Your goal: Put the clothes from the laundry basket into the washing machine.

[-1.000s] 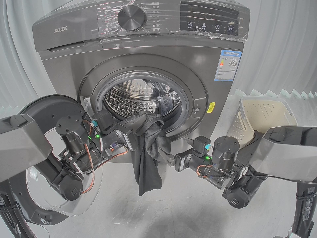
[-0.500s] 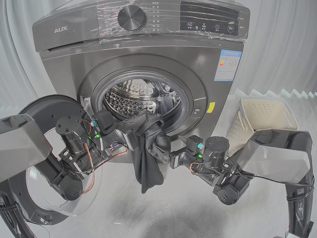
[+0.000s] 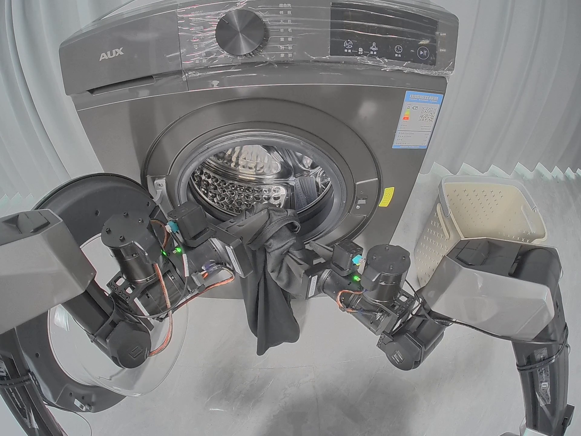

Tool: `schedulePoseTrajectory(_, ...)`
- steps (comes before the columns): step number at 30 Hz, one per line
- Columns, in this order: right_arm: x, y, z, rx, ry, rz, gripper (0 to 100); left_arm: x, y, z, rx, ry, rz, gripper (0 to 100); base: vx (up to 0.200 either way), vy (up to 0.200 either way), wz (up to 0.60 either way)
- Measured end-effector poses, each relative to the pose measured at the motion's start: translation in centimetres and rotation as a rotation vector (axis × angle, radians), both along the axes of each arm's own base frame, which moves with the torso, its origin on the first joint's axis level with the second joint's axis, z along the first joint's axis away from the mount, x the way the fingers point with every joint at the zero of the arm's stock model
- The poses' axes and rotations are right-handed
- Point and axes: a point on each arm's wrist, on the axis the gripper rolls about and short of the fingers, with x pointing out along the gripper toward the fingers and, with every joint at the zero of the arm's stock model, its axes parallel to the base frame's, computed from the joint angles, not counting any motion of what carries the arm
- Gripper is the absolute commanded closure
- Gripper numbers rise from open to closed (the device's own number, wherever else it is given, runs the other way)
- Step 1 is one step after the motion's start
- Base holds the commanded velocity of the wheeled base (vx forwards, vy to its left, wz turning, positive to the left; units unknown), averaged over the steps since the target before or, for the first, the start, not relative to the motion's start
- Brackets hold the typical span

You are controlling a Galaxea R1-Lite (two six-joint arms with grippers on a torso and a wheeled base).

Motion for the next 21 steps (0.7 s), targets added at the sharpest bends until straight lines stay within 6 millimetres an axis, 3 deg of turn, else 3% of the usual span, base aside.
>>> schedulePoseTrajectory(8,-0.3,0.1,0.5,0.006,-0.005,0.005,100,0.1,0.0,-0.1,0.001,0.001,0.002,100,0.000,0.000,0.00)
schedulePoseTrajectory(13,-1.6,-0.9,1.2,-0.009,0.016,0.001,100,0.1,0.1,-0.4,0.006,0.012,0.005,100,0.000,0.000,0.00)
schedulePoseTrajectory(14,-1.9,-1.1,1.4,-0.012,0.020,0.000,100,0.1,0.2,-0.4,0.008,0.015,0.006,0,0.000,0.000,0.00)
schedulePoseTrajectory(21,-3.5,-2.6,3.8,-0.002,0.011,-0.012,100,-0.2,0.5,-1.0,0.020,0.040,0.010,0,0.000,0.000,0.00)
